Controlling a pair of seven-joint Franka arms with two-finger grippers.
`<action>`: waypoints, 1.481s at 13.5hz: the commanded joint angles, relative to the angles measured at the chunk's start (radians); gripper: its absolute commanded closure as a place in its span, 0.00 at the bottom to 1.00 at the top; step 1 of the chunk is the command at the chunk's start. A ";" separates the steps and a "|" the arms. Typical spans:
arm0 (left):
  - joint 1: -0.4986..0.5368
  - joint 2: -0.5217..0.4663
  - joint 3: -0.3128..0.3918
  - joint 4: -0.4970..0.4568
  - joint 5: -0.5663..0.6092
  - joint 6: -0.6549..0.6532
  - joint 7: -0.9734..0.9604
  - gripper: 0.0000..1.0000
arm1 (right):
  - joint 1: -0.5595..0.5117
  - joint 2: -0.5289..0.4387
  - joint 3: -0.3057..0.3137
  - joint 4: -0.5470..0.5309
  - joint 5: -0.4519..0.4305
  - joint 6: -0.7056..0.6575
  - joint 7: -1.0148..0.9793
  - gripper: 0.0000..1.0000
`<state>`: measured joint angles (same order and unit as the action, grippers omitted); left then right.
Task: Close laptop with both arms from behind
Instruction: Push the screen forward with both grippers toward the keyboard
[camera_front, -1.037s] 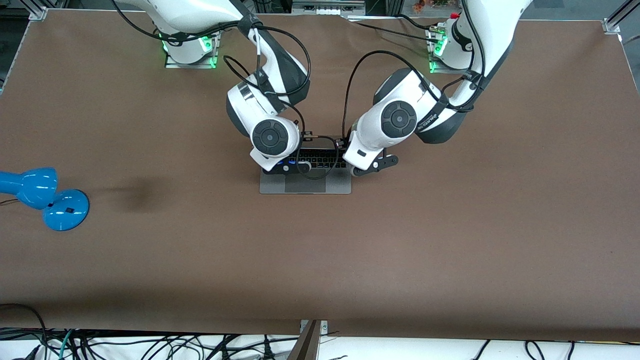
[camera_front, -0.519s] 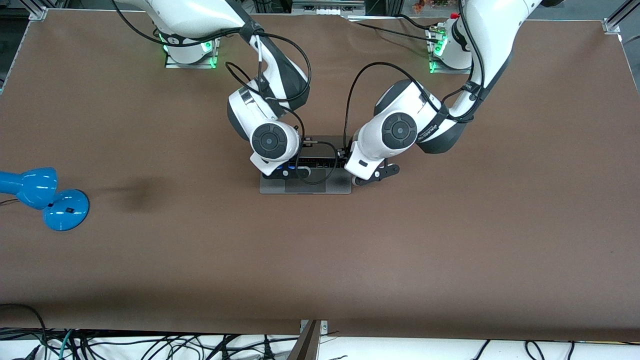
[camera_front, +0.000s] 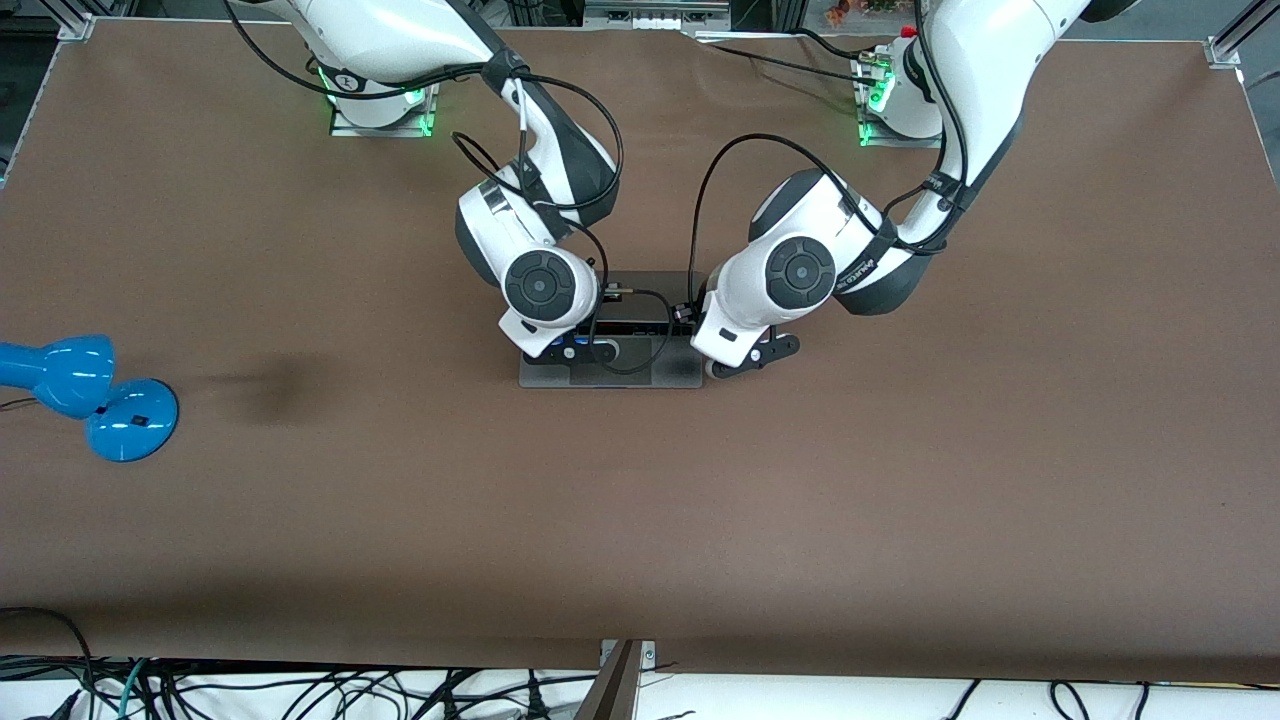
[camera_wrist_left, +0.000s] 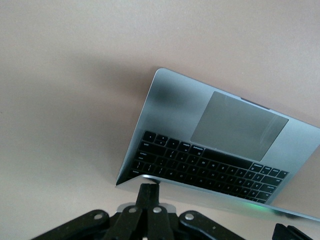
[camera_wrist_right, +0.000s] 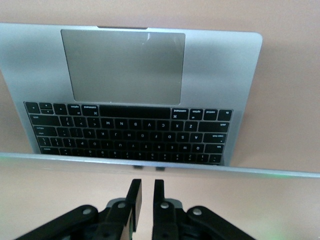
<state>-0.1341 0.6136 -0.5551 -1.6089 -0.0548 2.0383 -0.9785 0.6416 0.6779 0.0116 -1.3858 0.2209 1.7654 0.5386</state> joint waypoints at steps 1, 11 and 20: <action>-0.007 0.020 0.006 0.027 0.029 0.002 -0.022 1.00 | -0.007 0.020 0.004 0.019 -0.011 0.023 -0.028 0.83; -0.007 0.040 0.006 0.029 0.076 0.032 -0.037 1.00 | -0.022 0.032 -0.002 0.019 -0.040 0.049 -0.077 0.84; -0.007 0.086 0.006 0.029 0.098 0.091 -0.052 1.00 | -0.034 0.048 -0.012 0.019 -0.040 0.088 -0.134 0.84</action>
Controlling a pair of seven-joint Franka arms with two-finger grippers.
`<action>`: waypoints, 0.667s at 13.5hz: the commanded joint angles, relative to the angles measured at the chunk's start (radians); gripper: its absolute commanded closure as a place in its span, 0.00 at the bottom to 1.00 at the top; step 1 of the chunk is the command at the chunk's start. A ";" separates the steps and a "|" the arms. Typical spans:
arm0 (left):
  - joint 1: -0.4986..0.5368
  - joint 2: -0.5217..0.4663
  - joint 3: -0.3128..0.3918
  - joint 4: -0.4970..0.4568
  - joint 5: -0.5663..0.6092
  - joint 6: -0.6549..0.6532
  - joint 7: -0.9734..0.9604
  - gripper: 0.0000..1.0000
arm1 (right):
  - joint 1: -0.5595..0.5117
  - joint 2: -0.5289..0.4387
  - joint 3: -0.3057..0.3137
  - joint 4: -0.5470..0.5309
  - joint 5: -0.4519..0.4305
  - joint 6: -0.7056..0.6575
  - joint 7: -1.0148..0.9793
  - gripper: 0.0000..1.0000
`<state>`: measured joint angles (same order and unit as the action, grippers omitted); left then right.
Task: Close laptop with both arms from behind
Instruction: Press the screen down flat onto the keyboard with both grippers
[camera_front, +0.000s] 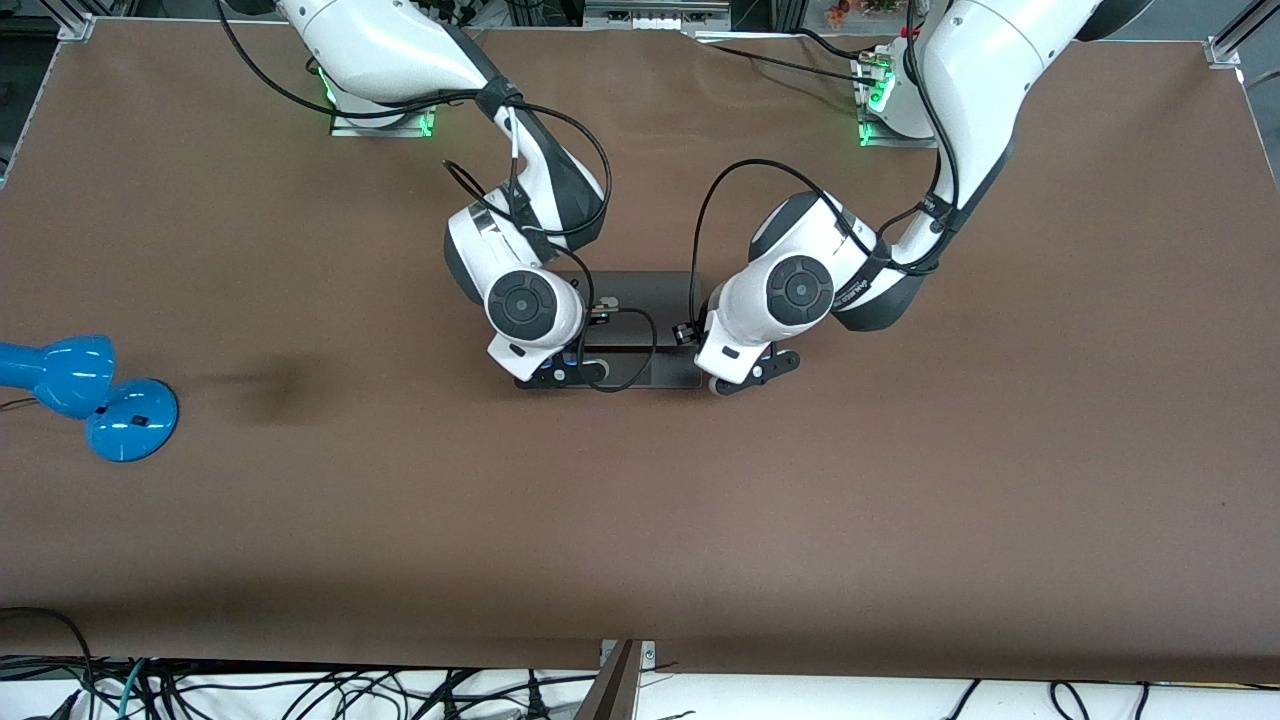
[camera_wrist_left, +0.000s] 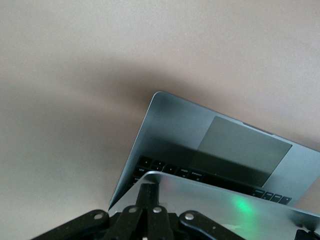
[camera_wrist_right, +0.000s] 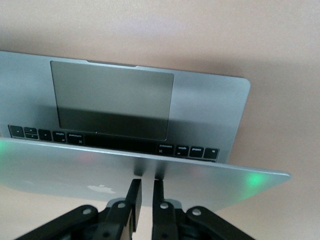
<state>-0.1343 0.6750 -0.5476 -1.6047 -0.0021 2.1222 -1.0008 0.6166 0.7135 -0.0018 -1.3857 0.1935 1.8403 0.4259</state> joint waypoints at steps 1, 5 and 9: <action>-0.007 0.029 -0.002 0.026 0.047 0.007 -0.030 1.00 | -0.009 0.018 0.000 0.017 -0.013 0.020 -0.035 0.84; -0.016 0.043 0.000 0.025 0.048 0.025 -0.030 1.00 | -0.023 0.023 0.000 0.017 -0.013 0.031 -0.076 0.85; -0.071 0.046 0.060 0.026 0.047 0.027 -0.038 1.00 | -0.026 0.033 0.000 0.014 -0.014 0.069 -0.088 0.87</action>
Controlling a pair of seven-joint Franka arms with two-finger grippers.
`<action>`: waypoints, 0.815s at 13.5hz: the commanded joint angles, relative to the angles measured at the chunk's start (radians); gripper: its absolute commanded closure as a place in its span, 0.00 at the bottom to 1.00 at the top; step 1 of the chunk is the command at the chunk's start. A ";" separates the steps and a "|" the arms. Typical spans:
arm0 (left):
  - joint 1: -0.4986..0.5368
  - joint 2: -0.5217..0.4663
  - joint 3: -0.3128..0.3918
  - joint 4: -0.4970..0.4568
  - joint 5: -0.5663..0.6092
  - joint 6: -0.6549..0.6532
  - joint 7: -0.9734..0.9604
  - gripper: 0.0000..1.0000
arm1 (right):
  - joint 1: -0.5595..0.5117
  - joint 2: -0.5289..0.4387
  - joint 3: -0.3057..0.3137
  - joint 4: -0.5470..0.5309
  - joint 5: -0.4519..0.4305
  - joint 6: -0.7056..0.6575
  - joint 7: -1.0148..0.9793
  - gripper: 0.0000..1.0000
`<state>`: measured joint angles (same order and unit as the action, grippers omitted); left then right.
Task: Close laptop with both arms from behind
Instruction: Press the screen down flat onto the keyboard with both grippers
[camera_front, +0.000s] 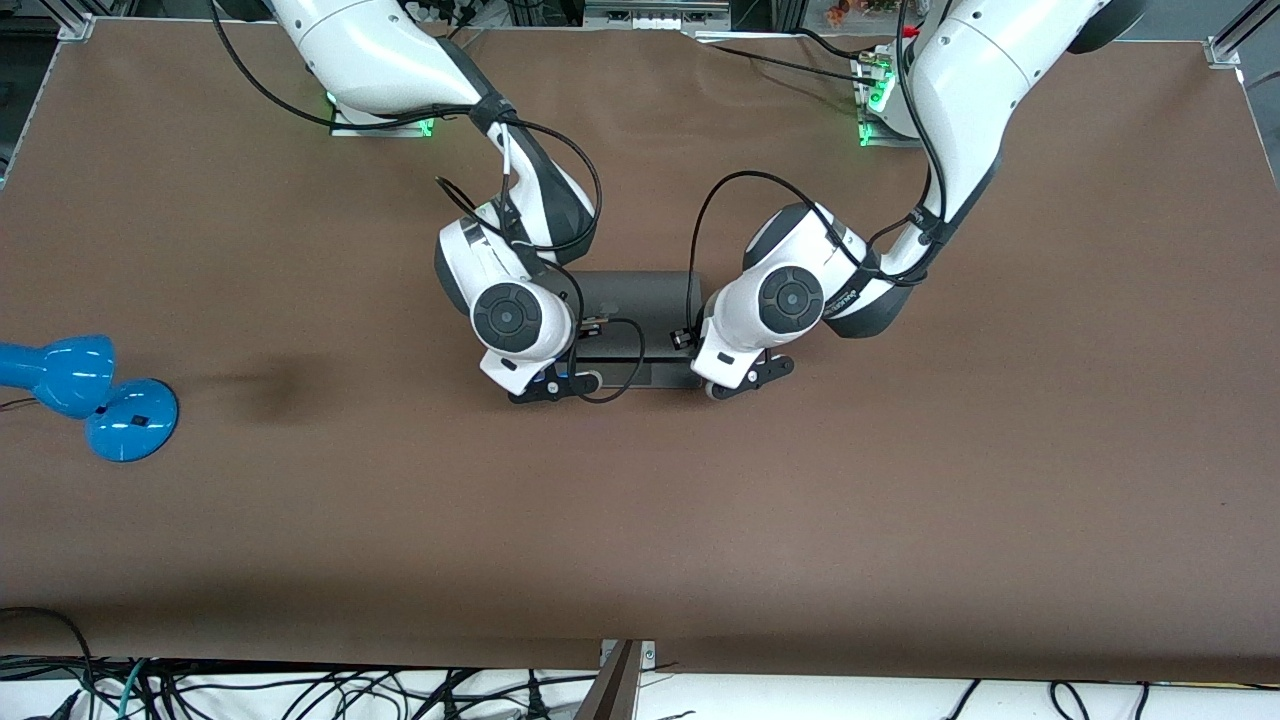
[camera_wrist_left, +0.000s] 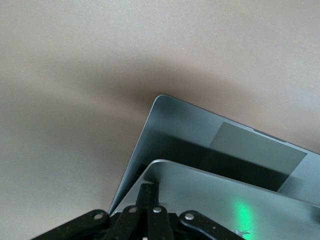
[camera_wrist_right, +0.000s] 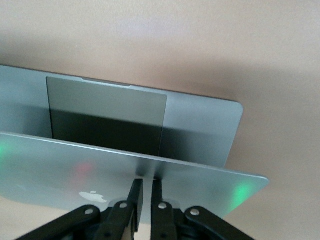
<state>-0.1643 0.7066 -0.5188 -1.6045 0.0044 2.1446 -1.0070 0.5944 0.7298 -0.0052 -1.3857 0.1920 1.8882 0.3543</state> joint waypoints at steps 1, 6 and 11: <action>-0.049 0.016 0.040 0.026 0.040 0.004 -0.032 1.00 | -0.004 0.020 0.004 0.014 -0.012 0.035 -0.032 0.87; -0.055 0.034 0.045 0.041 0.042 0.027 -0.032 1.00 | -0.007 0.034 0.001 0.013 -0.026 0.065 -0.041 0.88; -0.060 0.048 0.052 0.041 0.042 0.047 -0.032 1.00 | -0.011 0.042 0.001 0.013 -0.035 0.081 -0.043 0.88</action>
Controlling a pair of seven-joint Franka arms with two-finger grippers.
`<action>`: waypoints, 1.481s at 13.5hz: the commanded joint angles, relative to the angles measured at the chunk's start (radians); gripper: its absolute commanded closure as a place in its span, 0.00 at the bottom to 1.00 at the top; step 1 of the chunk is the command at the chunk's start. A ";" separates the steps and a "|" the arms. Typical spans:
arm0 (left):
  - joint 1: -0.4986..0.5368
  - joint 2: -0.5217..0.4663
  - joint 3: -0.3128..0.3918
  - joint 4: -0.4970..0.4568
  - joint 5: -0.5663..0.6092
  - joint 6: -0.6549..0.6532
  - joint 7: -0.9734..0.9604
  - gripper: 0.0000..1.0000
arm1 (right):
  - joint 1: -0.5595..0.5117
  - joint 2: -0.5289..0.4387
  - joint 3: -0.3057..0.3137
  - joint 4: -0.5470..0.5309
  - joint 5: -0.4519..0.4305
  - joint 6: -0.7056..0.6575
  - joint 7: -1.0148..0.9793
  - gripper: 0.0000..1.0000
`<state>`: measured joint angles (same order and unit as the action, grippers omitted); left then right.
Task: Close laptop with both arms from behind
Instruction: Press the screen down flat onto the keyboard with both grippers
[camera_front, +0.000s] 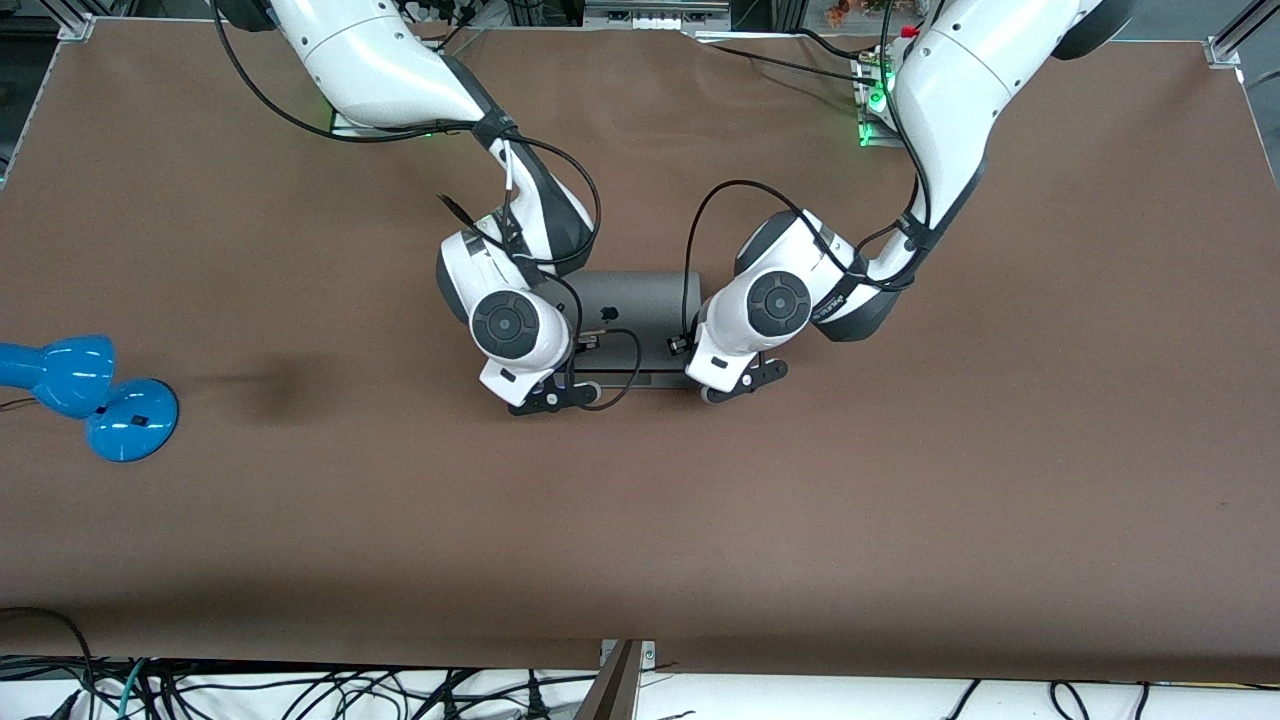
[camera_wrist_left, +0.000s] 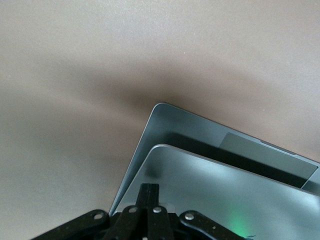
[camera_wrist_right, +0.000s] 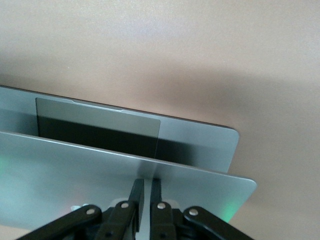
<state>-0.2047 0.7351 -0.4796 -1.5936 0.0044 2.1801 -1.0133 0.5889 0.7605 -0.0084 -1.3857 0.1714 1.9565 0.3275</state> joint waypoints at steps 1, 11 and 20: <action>-0.024 0.026 0.016 0.032 0.042 0.018 -0.025 1.00 | -0.006 0.013 0.004 0.011 -0.015 0.019 -0.016 0.88; -0.033 0.055 0.036 0.032 0.049 0.050 -0.021 1.00 | -0.014 0.033 0.004 0.010 -0.015 0.062 -0.059 0.88; -0.044 0.069 0.044 0.040 0.069 0.056 -0.024 1.00 | -0.014 0.056 0.004 -0.004 -0.018 0.134 -0.061 0.88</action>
<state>-0.2316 0.7841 -0.4457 -1.5881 0.0402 2.2375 -1.0146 0.5801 0.8130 -0.0102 -1.3881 0.1665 2.0724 0.2762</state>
